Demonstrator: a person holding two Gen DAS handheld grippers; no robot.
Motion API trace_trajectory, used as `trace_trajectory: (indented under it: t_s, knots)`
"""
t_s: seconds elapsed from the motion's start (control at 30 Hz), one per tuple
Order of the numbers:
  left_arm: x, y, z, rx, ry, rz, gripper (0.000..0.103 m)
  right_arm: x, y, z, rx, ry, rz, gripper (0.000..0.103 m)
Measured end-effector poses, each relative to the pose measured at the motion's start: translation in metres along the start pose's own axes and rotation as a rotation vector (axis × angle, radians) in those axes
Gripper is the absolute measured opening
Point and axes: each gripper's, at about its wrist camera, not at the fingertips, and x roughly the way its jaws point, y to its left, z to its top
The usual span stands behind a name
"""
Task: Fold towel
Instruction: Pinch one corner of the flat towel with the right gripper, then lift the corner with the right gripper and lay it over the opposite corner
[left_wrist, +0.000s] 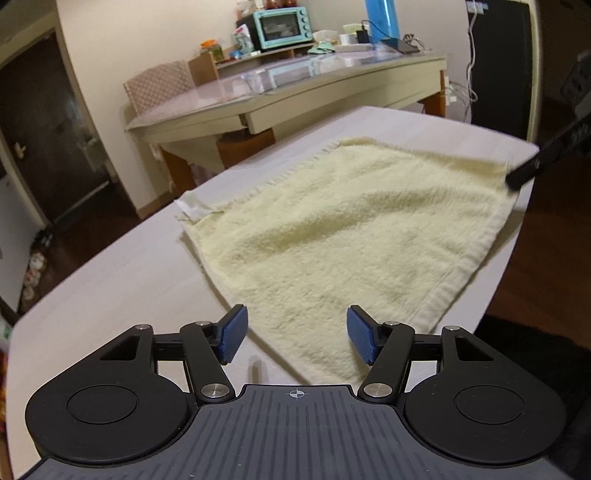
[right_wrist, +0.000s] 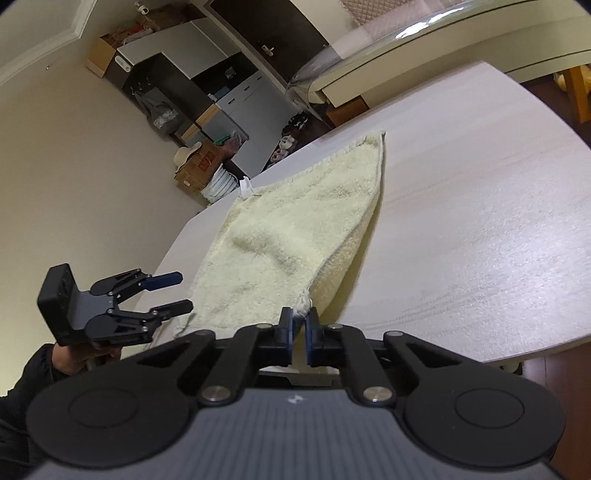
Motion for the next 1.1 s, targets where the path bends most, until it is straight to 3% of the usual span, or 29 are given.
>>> trace_trajectory:
  t_s: [0.23, 0.57, 0.8, 1.1]
  knots:
    - [-0.013, -0.002, -0.012, 0.053, -0.006, 0.026, 0.065, 0.000, 0.027, 0.018, -0.034, -0.017, 0.037, 0.007]
    - [-0.018, 0.022, -0.028, -0.038, -0.016, -0.028, 0.068, 0.035, 0.075, 0.072, -0.129, -0.008, 0.103, 0.007]
    - [-0.020, 0.033, -0.039, -0.064, -0.028, -0.068, 0.069, 0.087, 0.116, 0.131, -0.215, 0.006, 0.149, 0.007]
    - [-0.027, 0.041, -0.052, -0.151, -0.038, -0.062, 0.073, 0.166, 0.137, 0.169, -0.262, 0.102, 0.136, 0.007]
